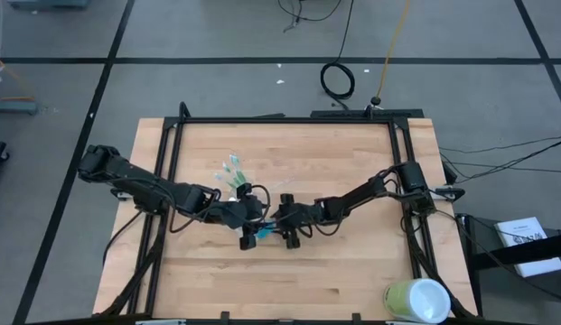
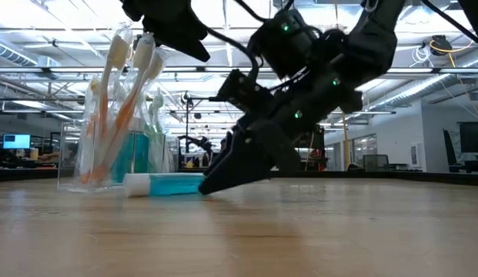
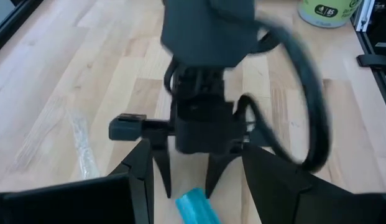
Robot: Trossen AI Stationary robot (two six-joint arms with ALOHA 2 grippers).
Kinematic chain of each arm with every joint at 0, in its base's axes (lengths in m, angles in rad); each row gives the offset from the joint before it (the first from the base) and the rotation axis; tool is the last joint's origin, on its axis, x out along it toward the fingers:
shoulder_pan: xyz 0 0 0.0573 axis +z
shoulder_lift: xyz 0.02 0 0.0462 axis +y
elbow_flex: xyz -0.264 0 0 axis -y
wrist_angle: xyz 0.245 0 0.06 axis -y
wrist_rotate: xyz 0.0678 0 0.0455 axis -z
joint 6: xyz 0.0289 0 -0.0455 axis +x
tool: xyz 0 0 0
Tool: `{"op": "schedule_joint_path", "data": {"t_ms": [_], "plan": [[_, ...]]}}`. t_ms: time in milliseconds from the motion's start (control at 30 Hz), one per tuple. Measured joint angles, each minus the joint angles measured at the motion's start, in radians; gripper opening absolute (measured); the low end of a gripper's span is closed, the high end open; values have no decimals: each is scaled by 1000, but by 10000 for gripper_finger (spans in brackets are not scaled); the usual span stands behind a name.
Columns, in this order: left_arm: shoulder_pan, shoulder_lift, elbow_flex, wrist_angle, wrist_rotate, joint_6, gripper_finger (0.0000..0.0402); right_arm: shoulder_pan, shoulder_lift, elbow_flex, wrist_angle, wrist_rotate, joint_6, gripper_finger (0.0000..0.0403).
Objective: Pick & Place toothbrushing station
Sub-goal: Put the blue mouthwash into the middle section of the transparent organizer
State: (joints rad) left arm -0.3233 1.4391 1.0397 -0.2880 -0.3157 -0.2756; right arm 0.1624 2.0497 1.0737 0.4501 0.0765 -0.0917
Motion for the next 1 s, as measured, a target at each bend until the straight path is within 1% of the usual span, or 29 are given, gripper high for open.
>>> {"op": "schedule_joint_path", "data": {"t_ms": [400, 467, 567, 667, 833, 1000], "plan": [[3, 0, 0, 1, 0, 0, 168, 16, 8, -1, 116, -2, 1, 273], [3, 0, 0, 1, 0, 1, 168, 25, 5, 1, 145, -21, -42, 276], [3, 0, 0, 1, 0, 1, 168, 32, 5, 24, 141, -36, -111, 274], [3, 0, 0, 1, 0, -3, 168, 15, 23, 69, 121, -70, -117, 268], [1, 0, -1, -4, 8, -14, 168, -8, 95, 171, -1, -133, -152, 261], [-1, 0, -1, 3, -1, -26, 168, -13, 125, 211, -137, -137, -164, 261]]}}
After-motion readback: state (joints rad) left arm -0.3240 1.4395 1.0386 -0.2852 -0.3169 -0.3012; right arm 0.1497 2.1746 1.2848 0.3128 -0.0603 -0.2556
